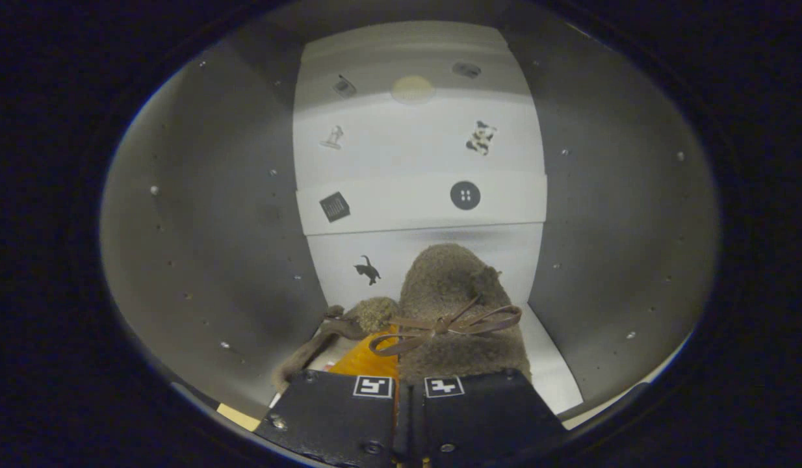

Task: Open the shoe cabinet door, grab the shoes and put them into the shoe cabinet, then close the shoe cabinet door.

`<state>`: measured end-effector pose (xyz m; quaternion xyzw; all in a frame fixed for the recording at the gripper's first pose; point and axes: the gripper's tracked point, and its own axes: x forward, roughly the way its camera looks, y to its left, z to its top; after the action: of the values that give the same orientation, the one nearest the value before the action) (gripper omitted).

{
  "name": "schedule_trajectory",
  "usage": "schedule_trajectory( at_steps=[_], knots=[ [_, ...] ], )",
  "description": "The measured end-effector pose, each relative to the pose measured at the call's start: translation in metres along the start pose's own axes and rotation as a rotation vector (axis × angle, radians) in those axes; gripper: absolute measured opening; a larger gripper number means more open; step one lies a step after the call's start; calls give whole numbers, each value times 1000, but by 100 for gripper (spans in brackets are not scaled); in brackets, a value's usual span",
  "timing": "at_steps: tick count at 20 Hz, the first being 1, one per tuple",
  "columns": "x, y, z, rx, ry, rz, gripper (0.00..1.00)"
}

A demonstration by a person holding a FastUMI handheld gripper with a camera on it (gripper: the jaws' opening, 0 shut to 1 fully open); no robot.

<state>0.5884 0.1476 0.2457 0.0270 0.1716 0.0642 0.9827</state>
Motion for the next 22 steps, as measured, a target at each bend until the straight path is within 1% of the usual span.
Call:
schedule_trajectory(
  at_steps=[5, 9, 12, 14, 19, 20, 22],
  knots=[
    [33, -7, -34, 36, 115, -5, 5],
    [43, -17, -41, 38, 176, -69, 6],
    [47, -18, -47, 45, 226, -83, 8],
    [48, -13, -49, 59, 254, -64, 22],
    [31, 0, -41, 79, 230, -28, 57],
    [27, -1, -39, 79, 219, -38, 64],
    [17, -2, -37, 68, 200, -49, 64]
  ],
)
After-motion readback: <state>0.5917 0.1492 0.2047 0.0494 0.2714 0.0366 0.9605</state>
